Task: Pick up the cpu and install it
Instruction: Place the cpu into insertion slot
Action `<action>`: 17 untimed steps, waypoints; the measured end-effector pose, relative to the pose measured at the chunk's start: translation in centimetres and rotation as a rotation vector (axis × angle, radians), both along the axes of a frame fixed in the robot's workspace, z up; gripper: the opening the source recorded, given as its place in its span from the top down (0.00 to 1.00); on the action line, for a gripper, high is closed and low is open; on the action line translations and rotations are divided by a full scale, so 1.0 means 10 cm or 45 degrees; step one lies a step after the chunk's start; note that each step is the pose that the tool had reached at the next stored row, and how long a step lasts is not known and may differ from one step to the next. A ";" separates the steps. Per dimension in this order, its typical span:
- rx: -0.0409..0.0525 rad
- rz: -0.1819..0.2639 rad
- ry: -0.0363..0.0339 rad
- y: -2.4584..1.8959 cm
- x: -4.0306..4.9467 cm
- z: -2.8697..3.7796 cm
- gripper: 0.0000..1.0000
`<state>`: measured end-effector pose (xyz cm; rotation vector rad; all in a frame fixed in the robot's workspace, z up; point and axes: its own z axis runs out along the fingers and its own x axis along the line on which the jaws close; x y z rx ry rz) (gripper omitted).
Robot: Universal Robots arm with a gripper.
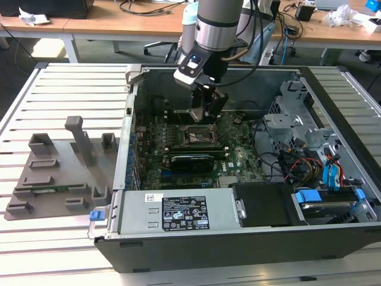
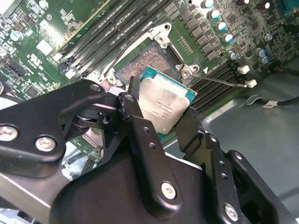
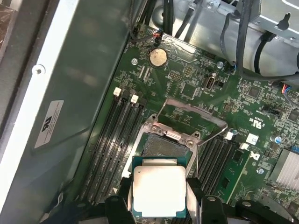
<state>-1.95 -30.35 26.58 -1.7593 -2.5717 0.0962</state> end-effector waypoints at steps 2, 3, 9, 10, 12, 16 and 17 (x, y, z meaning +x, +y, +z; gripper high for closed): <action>0.000 -0.025 0.0000 0.000 0.000 0.000 0.45; 0.000 -0.031 0.0000 0.000 0.000 0.000 0.45; -0.001 -0.080 0.0000 0.000 0.000 -0.001 0.45; -0.001 -0.096 0.0000 0.000 0.000 -0.001 0.45; -0.002 -0.116 0.0001 0.000 0.000 -0.001 0.45; -0.003 -0.153 0.0000 0.000 0.000 -0.001 0.45; -0.003 -0.160 0.0000 0.000 0.000 -0.002 0.45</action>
